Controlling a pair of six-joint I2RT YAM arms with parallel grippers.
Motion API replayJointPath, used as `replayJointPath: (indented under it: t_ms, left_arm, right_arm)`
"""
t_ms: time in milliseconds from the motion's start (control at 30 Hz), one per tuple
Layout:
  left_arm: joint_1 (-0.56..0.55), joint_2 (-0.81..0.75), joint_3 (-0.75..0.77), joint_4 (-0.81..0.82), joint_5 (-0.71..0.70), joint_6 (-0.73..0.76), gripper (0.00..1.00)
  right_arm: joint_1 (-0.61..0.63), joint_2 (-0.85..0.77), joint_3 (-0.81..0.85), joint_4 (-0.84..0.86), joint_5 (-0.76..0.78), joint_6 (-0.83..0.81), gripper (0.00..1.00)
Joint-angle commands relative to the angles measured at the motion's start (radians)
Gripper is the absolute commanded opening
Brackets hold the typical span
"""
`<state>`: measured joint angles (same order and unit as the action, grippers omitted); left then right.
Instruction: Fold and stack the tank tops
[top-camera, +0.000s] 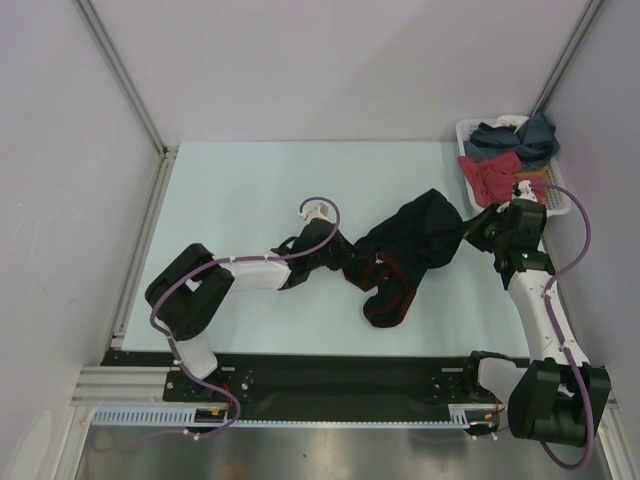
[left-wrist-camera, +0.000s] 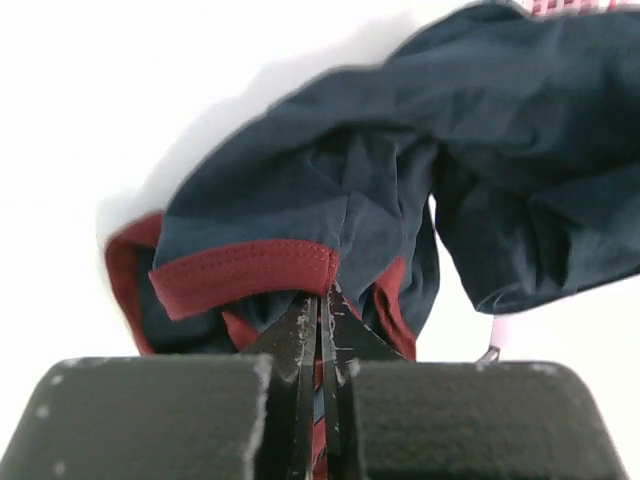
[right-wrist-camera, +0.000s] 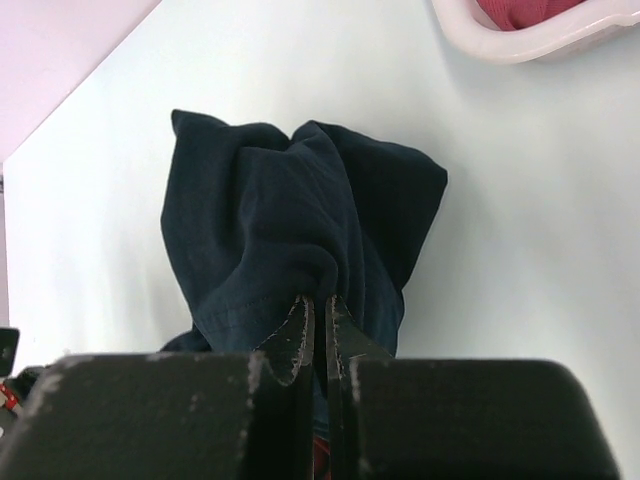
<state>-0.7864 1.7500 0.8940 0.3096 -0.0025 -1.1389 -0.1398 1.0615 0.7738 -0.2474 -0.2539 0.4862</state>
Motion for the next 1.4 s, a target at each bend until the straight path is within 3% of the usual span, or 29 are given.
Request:
replayJointPath:
  t_ms: [0,133,300,400,633,767,867,900,967,1067,1100,1233,1367]
  left_arm:
    - [0.045,-0.036,0.078,0.022,-0.042,0.053,0.00]
    - [0.151,-0.210,0.106,-0.144,-0.085,0.185,0.00]
    - [0.427,-0.430,0.117,-0.302,0.111,0.303,0.00]
    - [0.521,-0.545,0.126,-0.386,0.167,0.384,0.00]
    - [0.575,-0.655,0.318,-0.600,0.183,0.504,0.00]
    - [0.578,-0.725,0.440,-0.725,0.138,0.570,0.00]
    - [0.578,-0.817,0.464,-0.782,0.070,0.590,0.00]
    - [0.578,-0.837,0.445,-0.790,0.062,0.590,0.00]
    - [0.578,-0.894,0.398,-0.796,0.073,0.570,0.00]
    - [0.578,-0.967,0.129,-0.698,0.170,0.519,0.00]
    - [0.578,-0.986,0.068,-0.672,0.185,0.507,0.00]
    - [0.578,-1.070,-0.168,-0.522,0.252,0.505,0.00]
    - [0.578,-1.104,-0.251,-0.544,0.224,0.541,0.00]
  right_arm:
    - [-0.009,-0.026,0.010,0.037,-0.015,0.003,0.00]
    - [-0.021,-0.034,0.025,0.025,-0.021,0.011,0.00]
    - [-0.049,-0.038,0.027,0.034,-0.060,0.040,0.00]
    - [-0.060,-0.047,0.030,0.043,-0.111,0.045,0.00]
    - [-0.050,-0.064,0.128,0.117,-0.355,0.106,0.02]
    - [-0.038,-0.109,0.180,0.051,-0.384,0.123,0.01]
    - [-0.024,-0.185,0.095,0.060,-0.380,0.189,0.04]
    - [-0.024,-0.219,0.032,0.057,-0.372,0.210,0.15]
    - [-0.026,-0.250,-0.025,0.047,-0.358,0.252,0.25]
    - [-0.021,-0.299,-0.158,0.051,-0.328,0.265,0.67]
    - [-0.021,-0.313,-0.183,0.045,-0.317,0.259,0.72]
    - [-0.011,-0.350,-0.260,0.025,-0.329,0.197,0.72]
    - [0.135,-0.341,-0.261,0.002,-0.277,0.095,0.67]
